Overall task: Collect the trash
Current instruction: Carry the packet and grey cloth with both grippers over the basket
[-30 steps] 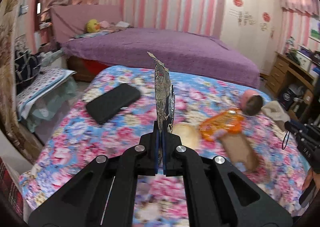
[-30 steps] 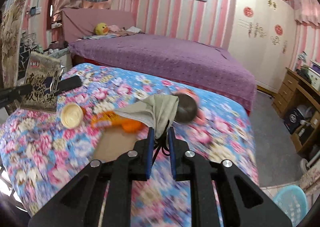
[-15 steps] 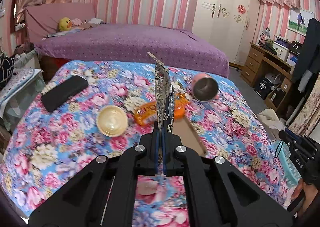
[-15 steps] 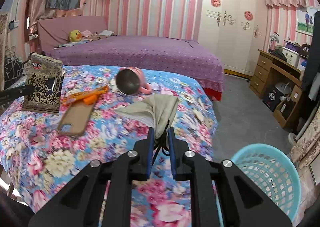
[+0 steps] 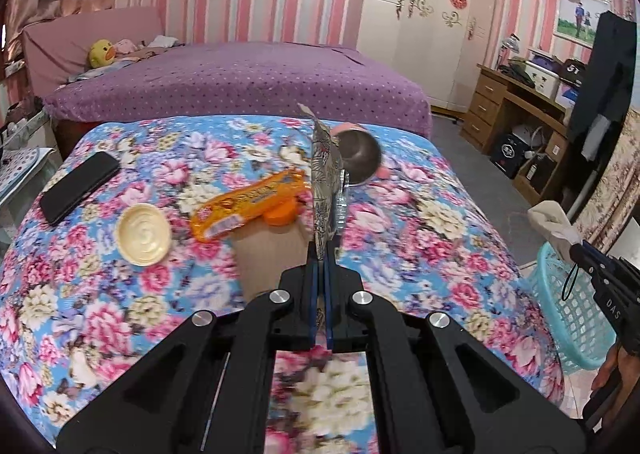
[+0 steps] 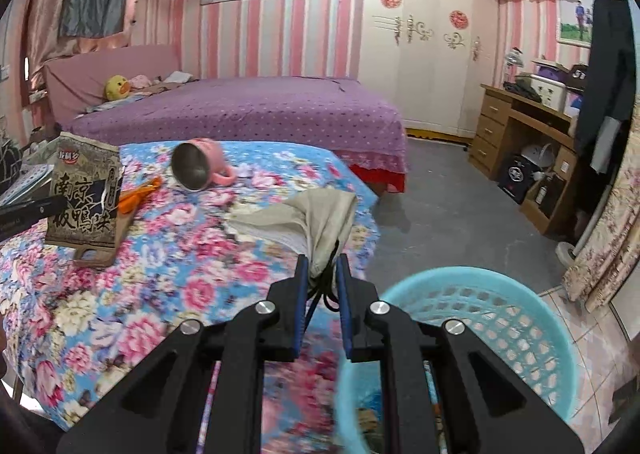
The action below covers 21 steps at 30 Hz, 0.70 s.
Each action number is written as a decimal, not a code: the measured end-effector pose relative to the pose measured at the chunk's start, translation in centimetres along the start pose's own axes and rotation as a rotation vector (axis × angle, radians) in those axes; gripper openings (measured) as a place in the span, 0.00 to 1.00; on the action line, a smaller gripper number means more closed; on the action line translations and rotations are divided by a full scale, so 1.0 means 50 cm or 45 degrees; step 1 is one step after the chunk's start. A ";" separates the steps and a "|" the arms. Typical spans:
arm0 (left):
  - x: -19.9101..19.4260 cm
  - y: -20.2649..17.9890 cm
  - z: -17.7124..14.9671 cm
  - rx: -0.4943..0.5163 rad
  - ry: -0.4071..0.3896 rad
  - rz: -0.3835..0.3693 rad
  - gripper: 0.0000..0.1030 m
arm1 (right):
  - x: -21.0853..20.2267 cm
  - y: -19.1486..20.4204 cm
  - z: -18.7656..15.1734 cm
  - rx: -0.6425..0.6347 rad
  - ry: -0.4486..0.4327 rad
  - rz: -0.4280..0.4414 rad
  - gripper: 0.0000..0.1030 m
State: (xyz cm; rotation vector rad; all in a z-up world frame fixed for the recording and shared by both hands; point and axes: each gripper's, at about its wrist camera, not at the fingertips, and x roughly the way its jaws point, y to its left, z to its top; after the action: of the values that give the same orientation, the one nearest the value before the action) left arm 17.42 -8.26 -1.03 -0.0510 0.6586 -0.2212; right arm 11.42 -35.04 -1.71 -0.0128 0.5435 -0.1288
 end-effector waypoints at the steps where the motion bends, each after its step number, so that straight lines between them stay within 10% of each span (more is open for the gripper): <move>1: 0.003 -0.013 -0.002 0.010 -0.001 -0.004 0.01 | -0.003 -0.013 -0.002 0.010 -0.002 -0.012 0.14; 21: -0.012 -0.183 -0.001 0.113 -0.049 -0.184 0.01 | -0.039 -0.244 -0.068 0.177 0.033 -0.231 0.14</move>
State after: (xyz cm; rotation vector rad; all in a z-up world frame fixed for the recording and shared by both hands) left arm 15.19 -17.07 0.36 -0.0173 0.6063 -0.3873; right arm 6.54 -46.82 -3.06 0.0754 0.5575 -0.3437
